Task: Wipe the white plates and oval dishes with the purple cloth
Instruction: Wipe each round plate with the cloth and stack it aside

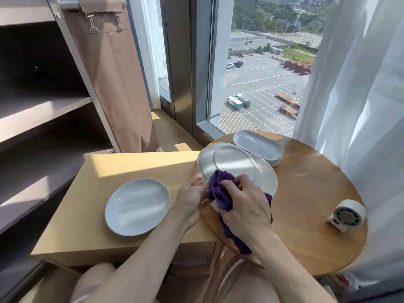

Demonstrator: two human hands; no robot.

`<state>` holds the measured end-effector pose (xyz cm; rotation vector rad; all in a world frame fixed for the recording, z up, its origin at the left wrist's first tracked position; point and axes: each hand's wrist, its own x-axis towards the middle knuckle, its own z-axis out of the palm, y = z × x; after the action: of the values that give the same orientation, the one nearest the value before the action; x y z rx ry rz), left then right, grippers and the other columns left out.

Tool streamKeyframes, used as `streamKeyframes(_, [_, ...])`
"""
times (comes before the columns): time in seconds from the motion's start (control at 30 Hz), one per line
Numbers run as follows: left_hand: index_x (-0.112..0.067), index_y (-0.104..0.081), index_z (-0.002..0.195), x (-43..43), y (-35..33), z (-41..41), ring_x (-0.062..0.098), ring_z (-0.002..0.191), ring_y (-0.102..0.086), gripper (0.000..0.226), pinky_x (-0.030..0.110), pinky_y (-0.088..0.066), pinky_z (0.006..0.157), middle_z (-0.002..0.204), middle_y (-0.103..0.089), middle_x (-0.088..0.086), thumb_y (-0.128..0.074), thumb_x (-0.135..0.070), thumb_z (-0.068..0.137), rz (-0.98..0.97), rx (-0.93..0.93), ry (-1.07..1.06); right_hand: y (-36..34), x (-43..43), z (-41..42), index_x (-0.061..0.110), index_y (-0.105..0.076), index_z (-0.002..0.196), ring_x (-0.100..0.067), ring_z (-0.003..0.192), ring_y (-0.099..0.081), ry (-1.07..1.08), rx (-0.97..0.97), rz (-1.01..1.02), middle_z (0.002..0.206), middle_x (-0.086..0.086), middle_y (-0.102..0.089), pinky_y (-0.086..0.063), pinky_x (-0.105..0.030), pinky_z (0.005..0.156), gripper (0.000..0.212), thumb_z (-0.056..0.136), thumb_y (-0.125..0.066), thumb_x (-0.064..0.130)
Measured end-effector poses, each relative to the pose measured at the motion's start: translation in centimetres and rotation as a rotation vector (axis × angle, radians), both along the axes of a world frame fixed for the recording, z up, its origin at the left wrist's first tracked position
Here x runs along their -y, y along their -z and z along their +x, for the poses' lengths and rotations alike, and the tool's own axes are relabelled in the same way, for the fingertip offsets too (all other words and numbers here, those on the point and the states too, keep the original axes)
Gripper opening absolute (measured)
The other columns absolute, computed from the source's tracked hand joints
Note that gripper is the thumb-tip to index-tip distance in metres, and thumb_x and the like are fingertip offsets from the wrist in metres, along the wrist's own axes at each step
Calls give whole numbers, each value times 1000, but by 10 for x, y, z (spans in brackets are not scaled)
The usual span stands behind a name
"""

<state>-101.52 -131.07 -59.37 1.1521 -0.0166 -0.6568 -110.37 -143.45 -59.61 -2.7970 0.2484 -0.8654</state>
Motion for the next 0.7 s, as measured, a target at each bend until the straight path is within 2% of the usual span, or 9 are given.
streamKeyframes(0.1, [-21, -79, 108, -2, -1, -2, 19, 86, -69, 30, 31, -54, 75, 103, -76, 8, -50, -23, 104, -29, 28, 2, -17, -19, 22, 17, -68, 98, -33, 77, -58, -7, -100, -121, 95, -10, -59, -46, -38, 65, 34, 67, -80, 25])
streamKeyframes(0.17, [-29, -80, 106, -4, 0, -3, 18, 90, -68, 34, 31, -54, 74, 106, -76, 6, -46, -34, 104, -36, 33, -4, -32, -27, 40, 19, -67, 99, -33, 85, -59, 14, -207, -188, 102, -10, -59, -44, -40, 71, 33, 69, -76, 27])
streamKeyframes(0.27, [-28, -76, 113, -5, 4, -2, 26, 106, -64, 39, 44, -51, 88, 120, -73, 8, -42, -44, 105, -52, 11, -45, -51, -32, 72, 21, -64, 102, -31, 96, -54, -9, -323, -212, 111, -8, -53, -32, -39, 74, 23, 81, -64, 28])
streamKeyframes(0.4, [-27, -73, 117, -5, 2, -3, 17, 96, -70, 53, 33, -55, 74, 108, -76, 1, -44, -67, 99, -86, -26, -25, -74, -29, 117, 22, -70, 112, -29, 103, -55, -33, -408, -222, 111, -6, -53, -31, -38, 76, 26, 90, -61, 33])
streamKeyframes(0.47, [-26, -71, 124, -6, 4, -2, 16, 98, -71, 49, 33, -56, 77, 111, -75, 2, -49, -62, 99, -87, -17, 9, -83, -22, 135, 22, -70, 113, -28, 97, -53, -13, -471, -181, 108, -5, -51, -32, -38, 76, 26, 91, -63, 33])
streamKeyframes(0.53, [-22, -66, 132, -6, 7, -2, 20, 104, -71, 40, 36, -56, 83, 119, -73, 6, -56, -44, 100, -86, 6, 43, -90, -12, 150, 20, -67, 112, -27, 91, -50, -1, -544, -115, 105, -4, -50, -35, -38, 74, 25, 91, -65, 34])
streamKeyframes(0.6, [-21, -63, 132, -5, 7, -2, 22, 103, -71, 35, 38, -54, 87, 119, -73, 8, -63, -29, 97, -77, 34, 53, -93, 1, 162, 20, -66, 105, -27, 87, -55, -2, -583, -51, 102, -4, -53, -39, -37, 72, 21, 91, -64, 34])
streamKeyframes(0.7, [-16, -59, 131, -5, 8, -1, 24, 101, -70, 41, 40, -52, 91, 116, -74, 11, -70, -25, 93, -29, 67, 51, -92, 21, 178, 19, -66, 93, -25, 82, -59, 10, -612, 66, 93, -1, -59, -42, -35, 68, 15, 89, -63, 33])
